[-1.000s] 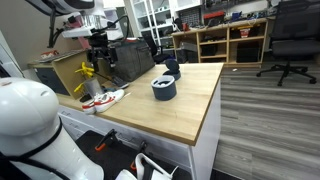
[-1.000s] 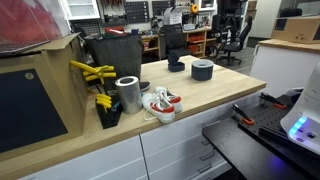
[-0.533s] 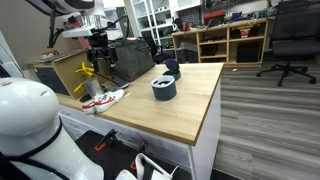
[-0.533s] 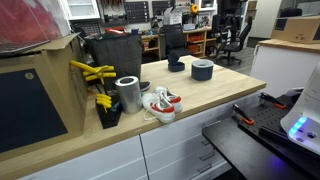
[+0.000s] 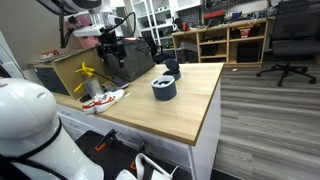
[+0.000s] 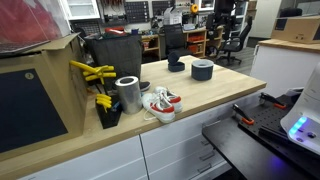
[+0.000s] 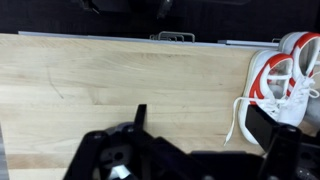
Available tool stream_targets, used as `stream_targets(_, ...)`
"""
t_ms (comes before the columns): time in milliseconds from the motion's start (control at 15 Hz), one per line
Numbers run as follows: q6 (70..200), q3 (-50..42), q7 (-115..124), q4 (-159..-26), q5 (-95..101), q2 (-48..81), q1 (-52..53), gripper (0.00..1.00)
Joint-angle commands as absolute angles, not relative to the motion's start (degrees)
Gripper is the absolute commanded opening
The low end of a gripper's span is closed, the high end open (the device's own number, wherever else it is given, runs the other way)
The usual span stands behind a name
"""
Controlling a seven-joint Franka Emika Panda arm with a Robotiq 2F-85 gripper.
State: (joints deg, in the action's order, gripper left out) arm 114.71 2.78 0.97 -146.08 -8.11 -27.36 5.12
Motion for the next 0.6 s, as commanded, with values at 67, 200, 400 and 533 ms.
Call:
stream_targets(67, 121.77, 2.59, 3.39, -140.20, -7.30, -17.51, 2.71, 1.00)
stream_targets(200, 122.91, 2.09, 3.83, -136.00, -6.94, -12.40, 1.77, 1.00)
stream_targets(400, 121.95, 1.12, 3.19, -128.50, -6.02, -4.75, 0.73, 1.00)
stream_targets(533, 121.21, 0.62, 3.00, -123.73, -4.56, -0.16, 0.13, 1.00)
